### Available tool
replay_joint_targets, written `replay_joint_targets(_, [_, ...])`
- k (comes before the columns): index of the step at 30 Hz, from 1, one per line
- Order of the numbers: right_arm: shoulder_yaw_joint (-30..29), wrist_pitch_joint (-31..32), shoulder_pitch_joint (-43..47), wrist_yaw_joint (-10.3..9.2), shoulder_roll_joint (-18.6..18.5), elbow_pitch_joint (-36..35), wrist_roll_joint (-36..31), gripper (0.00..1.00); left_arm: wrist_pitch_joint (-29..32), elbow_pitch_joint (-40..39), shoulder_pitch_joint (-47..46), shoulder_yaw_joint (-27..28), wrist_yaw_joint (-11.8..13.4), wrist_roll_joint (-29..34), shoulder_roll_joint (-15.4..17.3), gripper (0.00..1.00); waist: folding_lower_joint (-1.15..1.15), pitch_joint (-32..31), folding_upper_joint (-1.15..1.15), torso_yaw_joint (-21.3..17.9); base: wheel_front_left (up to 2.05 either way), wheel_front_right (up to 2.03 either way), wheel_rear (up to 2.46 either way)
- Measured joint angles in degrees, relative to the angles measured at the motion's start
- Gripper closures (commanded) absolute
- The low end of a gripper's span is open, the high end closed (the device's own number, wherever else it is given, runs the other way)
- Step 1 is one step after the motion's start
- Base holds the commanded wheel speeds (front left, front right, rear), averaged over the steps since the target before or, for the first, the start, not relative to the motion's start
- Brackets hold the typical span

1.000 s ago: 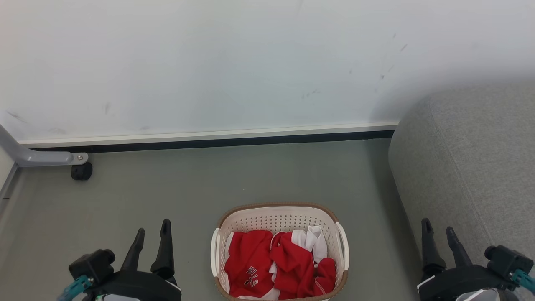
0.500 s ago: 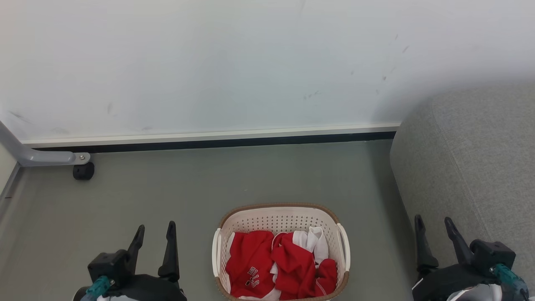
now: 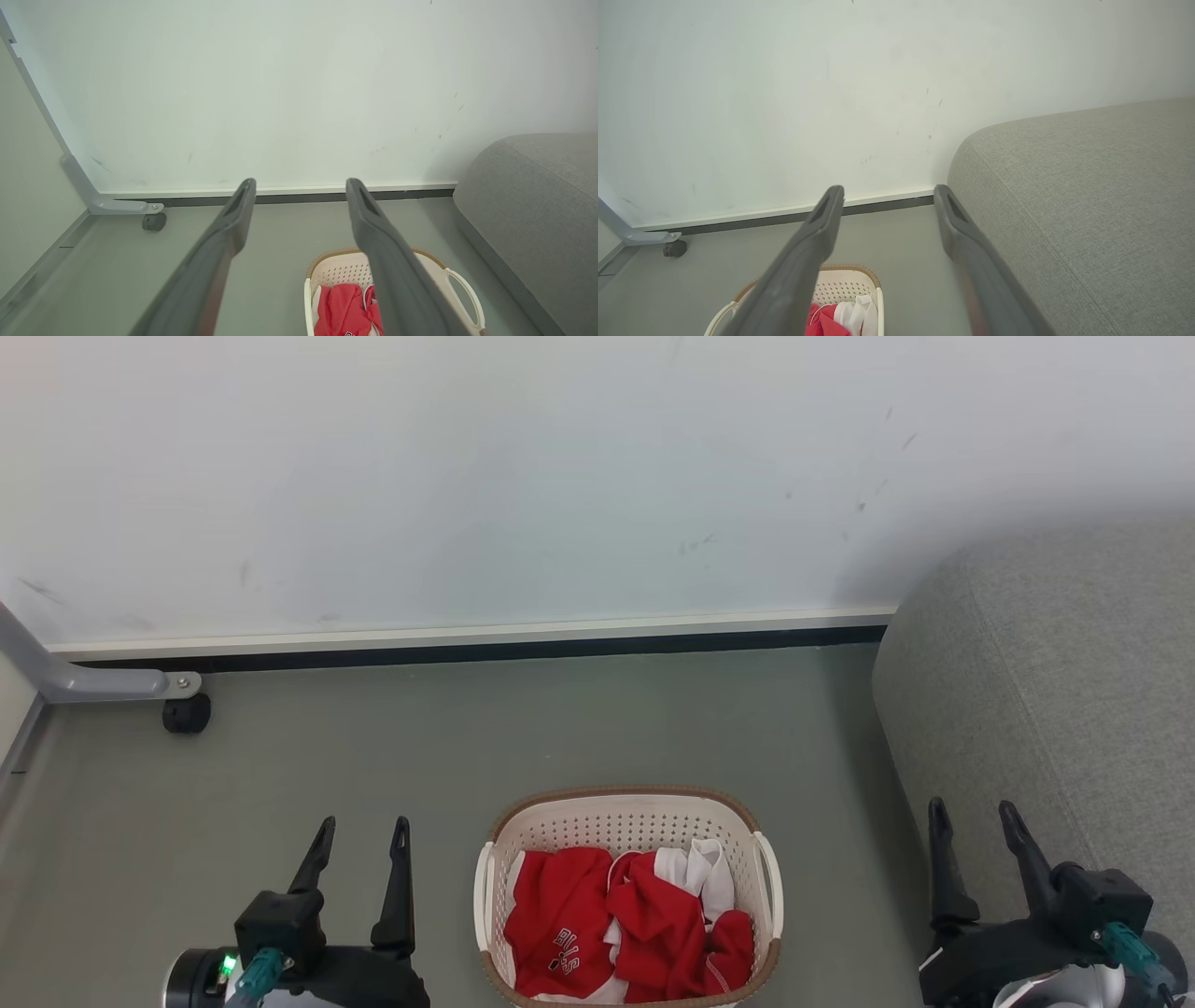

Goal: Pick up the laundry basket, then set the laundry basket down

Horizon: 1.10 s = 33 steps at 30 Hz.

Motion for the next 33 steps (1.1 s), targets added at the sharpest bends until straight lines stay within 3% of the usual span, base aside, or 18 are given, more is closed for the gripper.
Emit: replay_joint_targets(33, [-1.15,1.63,0.15,0.25,-0.43,-0.57,0.42,0.00,6.34,-0.36,0.41,3.36,0.00,1.47,0.36,0.00,0.00,-0.93,0.00,0.22,0.00,0.00,0.00])
